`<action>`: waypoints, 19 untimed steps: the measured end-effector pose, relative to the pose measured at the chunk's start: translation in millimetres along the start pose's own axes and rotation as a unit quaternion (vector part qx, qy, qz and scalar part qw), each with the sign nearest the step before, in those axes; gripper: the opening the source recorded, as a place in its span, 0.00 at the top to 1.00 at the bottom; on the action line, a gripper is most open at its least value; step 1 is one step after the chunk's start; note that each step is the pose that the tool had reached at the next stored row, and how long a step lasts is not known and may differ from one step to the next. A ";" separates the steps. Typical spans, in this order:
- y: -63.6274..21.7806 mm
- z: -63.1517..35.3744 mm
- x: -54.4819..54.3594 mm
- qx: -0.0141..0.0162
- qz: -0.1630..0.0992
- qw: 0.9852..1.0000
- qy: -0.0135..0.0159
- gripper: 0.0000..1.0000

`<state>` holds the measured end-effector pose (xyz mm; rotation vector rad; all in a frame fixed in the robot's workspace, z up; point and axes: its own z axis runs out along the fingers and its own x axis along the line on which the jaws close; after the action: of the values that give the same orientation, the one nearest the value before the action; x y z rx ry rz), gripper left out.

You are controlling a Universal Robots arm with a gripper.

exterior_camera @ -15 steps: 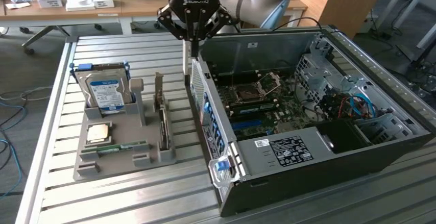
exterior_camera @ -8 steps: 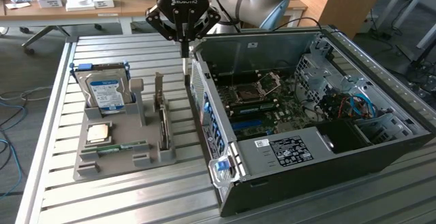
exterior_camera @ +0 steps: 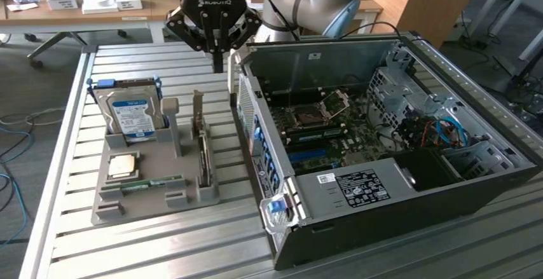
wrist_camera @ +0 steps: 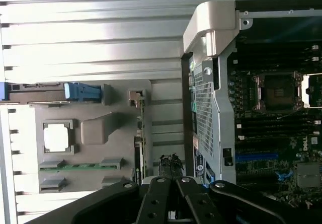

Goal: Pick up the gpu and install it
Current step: 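Reach for the gpu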

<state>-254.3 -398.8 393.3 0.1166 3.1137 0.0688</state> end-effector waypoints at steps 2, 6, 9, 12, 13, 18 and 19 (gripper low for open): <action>-0.3 -0.1 4.4 0.000 0.000 1.000 0.000 0.89; -0.9 -0.3 12.1 0.000 0.000 1.000 0.000 0.89; -1.3 -0.5 17.4 0.000 0.000 1.000 0.000 0.89; -1.7 -0.6 22.6 0.000 0.000 1.000 0.000 0.89; -1.8 -0.6 24.3 0.000 0.000 1.000 0.000 0.89; -2.4 -0.8 31.9 0.000 0.000 1.000 0.000 0.89; -2.4 -0.8 32.5 0.000 0.000 1.000 0.000 0.89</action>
<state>-286.9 -398.9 393.2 0.1166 3.1136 0.0689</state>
